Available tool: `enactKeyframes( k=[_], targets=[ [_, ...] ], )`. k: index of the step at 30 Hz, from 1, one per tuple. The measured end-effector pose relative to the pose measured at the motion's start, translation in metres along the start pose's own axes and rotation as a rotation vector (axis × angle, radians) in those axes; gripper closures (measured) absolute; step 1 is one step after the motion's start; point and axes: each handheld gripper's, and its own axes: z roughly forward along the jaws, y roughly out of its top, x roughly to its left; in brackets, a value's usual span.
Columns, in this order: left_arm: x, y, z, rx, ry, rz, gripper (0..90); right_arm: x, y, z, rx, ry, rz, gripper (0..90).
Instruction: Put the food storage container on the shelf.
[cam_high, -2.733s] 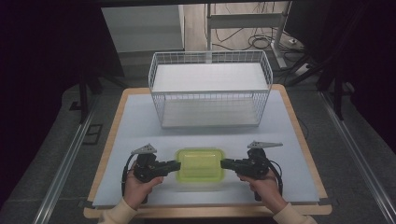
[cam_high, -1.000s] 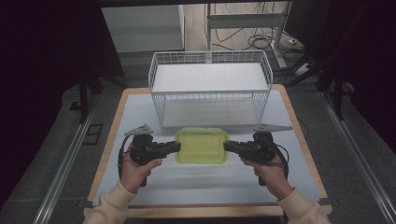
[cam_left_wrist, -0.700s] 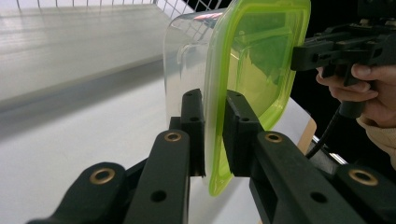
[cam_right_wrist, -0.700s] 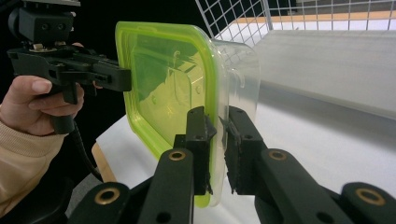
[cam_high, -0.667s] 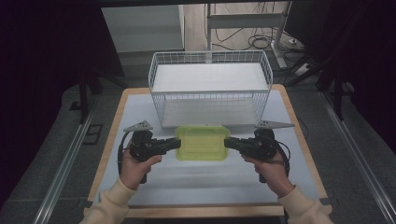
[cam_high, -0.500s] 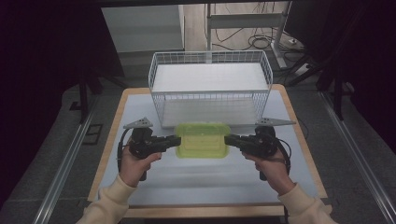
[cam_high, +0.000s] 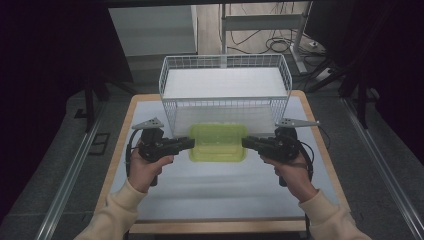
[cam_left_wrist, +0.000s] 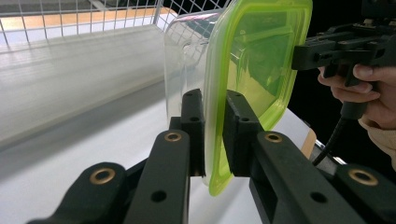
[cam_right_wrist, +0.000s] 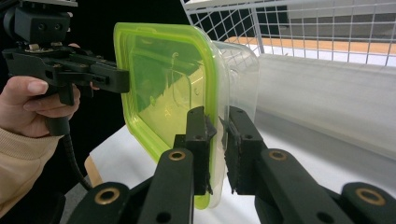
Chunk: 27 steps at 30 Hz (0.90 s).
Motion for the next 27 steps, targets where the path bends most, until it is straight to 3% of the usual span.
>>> enactKeyframes(
  k=[17, 27],
  targets=[
    [0.001, 0.037, -0.008, -0.033, -0.008, 0.033, 80.2, 0.004, 0.035, -0.006, -0.037, -0.013, -0.033, 80.2],
    [0.004, 0.05, -0.004, -0.035, -0.001, 0.025, 80.2, 0.0, 0.051, -0.005, -0.04, -0.019, -0.04, 80.2]
  ],
)
